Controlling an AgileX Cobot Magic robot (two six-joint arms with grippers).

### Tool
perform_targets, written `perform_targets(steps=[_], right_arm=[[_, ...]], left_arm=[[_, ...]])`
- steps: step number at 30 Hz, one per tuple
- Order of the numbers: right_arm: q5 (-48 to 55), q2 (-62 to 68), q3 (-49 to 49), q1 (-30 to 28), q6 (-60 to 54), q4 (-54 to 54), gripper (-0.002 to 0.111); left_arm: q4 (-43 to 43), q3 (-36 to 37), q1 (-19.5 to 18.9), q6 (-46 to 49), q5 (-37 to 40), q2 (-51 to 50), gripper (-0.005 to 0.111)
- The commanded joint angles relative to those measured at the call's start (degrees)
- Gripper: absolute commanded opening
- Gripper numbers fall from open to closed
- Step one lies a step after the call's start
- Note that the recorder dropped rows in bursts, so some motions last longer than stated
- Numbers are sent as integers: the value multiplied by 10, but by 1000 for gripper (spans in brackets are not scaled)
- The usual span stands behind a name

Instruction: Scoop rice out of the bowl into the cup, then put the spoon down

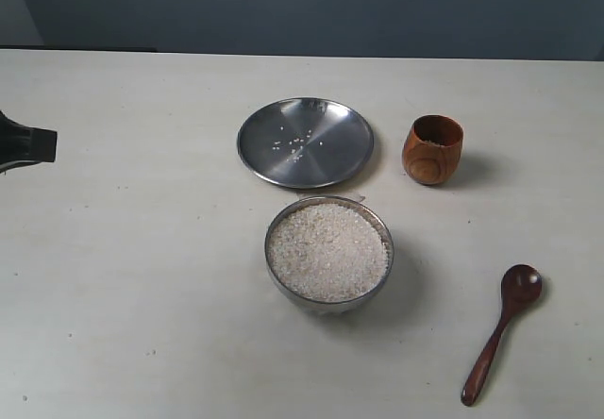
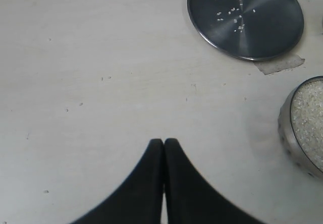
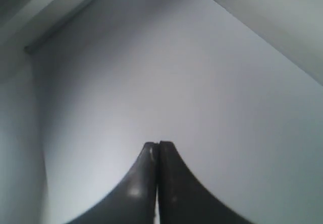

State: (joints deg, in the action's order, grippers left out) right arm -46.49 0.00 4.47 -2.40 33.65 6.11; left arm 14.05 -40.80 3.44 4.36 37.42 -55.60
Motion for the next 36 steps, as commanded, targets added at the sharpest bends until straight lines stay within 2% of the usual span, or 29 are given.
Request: perform_targets(steps=[1,5,10,13,18,24,29,36], right_arm=[[121,0,71,1,5,-86,0],[285,24,160,1,5,-239,0],[376,93,232,1,7,-374,0],[427,134,252,3,7,-406,0],[535,189,260,46,-10,-420,0],[641,241,260,150,-121,-418,0],[717,278,260,208,-145,-406,0],[841,362,261,247,-146,-235,0]], left_arm=[[-2,-3,2,0,-5,-1,0],[-2,-3,2,0,-5,-1,0],[-2,-3,2,0,-5,-1,0],[-2,-3,2,0,-5,-1,0],[-2,-3,2,0,-5,-1,0],[-2,-3,2,0,-5,-1,0],[-2,-3,2,0,-5,-1,0],[-2,-3,2,0,-5,-1,0]])
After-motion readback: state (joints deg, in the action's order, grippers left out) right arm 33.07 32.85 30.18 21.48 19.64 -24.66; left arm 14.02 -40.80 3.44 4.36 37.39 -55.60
